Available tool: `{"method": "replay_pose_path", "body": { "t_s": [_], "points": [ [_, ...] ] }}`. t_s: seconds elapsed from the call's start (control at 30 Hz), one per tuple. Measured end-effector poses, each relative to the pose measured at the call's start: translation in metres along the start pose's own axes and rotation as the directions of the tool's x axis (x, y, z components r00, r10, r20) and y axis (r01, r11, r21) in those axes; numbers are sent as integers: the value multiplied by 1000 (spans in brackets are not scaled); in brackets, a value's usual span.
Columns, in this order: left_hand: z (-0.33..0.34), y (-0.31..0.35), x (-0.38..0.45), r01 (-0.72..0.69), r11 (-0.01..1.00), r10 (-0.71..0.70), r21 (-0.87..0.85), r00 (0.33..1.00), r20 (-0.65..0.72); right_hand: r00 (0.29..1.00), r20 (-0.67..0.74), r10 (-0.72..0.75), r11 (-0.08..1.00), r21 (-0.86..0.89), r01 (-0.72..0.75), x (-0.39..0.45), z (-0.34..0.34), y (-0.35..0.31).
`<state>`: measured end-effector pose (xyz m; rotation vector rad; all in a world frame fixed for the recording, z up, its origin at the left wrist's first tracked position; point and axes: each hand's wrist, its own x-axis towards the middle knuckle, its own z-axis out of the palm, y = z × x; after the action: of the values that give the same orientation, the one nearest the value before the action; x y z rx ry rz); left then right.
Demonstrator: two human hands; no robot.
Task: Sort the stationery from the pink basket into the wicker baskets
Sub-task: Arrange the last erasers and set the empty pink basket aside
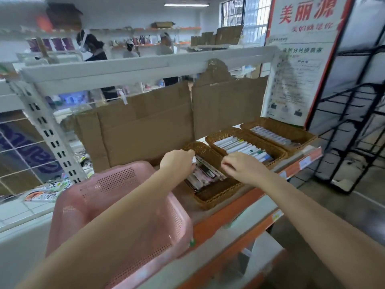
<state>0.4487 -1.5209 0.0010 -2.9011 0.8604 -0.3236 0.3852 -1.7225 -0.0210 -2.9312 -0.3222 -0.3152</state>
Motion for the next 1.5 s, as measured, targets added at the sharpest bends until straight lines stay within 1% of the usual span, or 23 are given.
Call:
{"method": "replay_pose_path", "body": {
  "t_s": [0.13,0.27,0.37,0.47,0.57,0.63,0.73,0.83,1.0,1.07,1.17,1.27,1.37,1.5],
  "points": [
    [7,62,45,-38,999,38,-8,998,42,998,4,59,998,-27,-59,-10,-11,72],
    [20,118,84,-34,999,36,-33,996,76,994,31,109,993,-43,-107,-19,-23,141],
    [24,154,108,-46,997,52,-61,993,102,989,46,140,989,-46,-138,-25,-29,183],
    [25,184,134,-70,994,80,-88,991,110,986,29,165,986,-38,-164,-27,-31,219],
    [27,209,168,-75,988,90,-139,990,112,985,10,169,985,-36,-169,-22,-32,253],
    [28,223,195,-106,986,116,-125,991,74,985,3,170,985,-37,-170,-12,-32,276],
    [32,243,240,-107,989,110,-104,994,21,985,-1,175,984,-37,-175,9,-31,310],
    [43,255,287,-112,992,114,-60,993,28,983,20,185,982,-39,-184,33,-30,342],
    [67,264,356,-108,984,116,-142,992,50,979,74,189,982,-38,-187,72,-22,384],
    [78,268,378,-78,985,90,-151,993,76,981,93,172,985,-38,-169,87,-18,398],
    [96,273,404,-6,978,29,-207,993,110,974,154,166,986,-25,-164,115,-9,417],
    [111,277,425,90,964,-65,-251,992,106,972,213,97,995,-25,-94,143,-1,433],
    [122,283,439,186,948,-160,-259,980,121,986,162,-26,1000,-10,28,163,6,451],
    [131,288,445,254,930,-226,-265,965,134,974,119,-193,981,48,189,184,19,470]
  ]
}}
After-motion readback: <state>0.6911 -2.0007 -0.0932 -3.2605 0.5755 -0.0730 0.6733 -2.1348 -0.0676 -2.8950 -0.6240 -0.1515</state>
